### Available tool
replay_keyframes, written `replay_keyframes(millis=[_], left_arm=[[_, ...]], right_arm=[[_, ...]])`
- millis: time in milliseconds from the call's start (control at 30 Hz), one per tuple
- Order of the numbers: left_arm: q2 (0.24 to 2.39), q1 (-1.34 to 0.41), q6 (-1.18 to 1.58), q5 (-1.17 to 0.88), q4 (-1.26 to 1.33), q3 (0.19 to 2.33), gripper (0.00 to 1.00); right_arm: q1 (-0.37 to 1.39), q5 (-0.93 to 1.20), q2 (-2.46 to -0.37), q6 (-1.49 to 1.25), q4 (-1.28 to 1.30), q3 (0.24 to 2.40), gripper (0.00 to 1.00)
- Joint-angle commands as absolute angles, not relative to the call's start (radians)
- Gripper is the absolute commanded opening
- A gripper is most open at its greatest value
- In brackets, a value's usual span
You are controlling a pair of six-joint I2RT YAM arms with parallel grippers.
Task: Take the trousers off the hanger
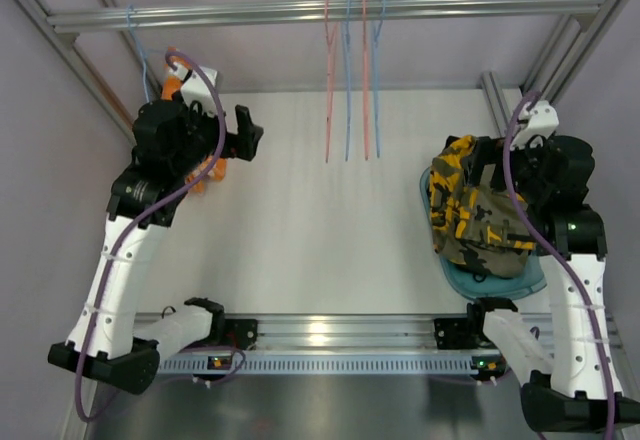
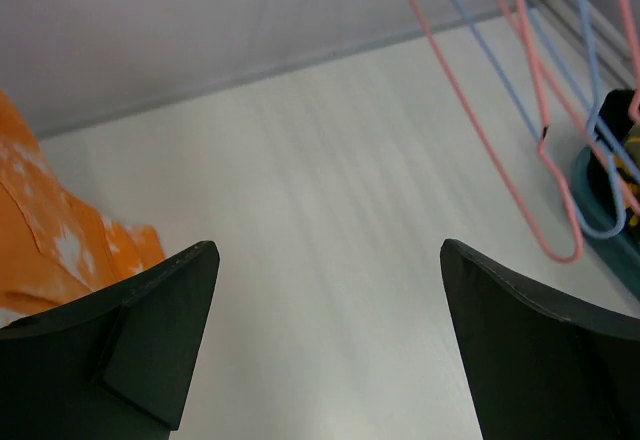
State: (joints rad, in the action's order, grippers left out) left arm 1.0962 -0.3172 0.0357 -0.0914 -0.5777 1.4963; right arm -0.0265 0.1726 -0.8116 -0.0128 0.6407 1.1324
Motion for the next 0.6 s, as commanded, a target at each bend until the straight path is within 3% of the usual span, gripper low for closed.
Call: replay_keyframes(millis=[0, 300, 567], left_arm=[[1.008, -0.238, 0.066, -0.213, -0.675, 1.364, 0.99], [0.879, -0.192, 0.109, -0.025, -0.756, 1.148, 0.98], [0.887, -0.192, 0.068, -0.034, -0.764, 1.155, 0.99]], right_arm=[[-0.025, 0.366, -0.804, 0.090, 0.669, 1.108, 0.99], [-0.023, 0.497, -0.759, 0.251, 0.761, 0.985, 0.99], [-0.021, 0.485, -0.663, 0.258, 0.793, 0.930, 0.99]])
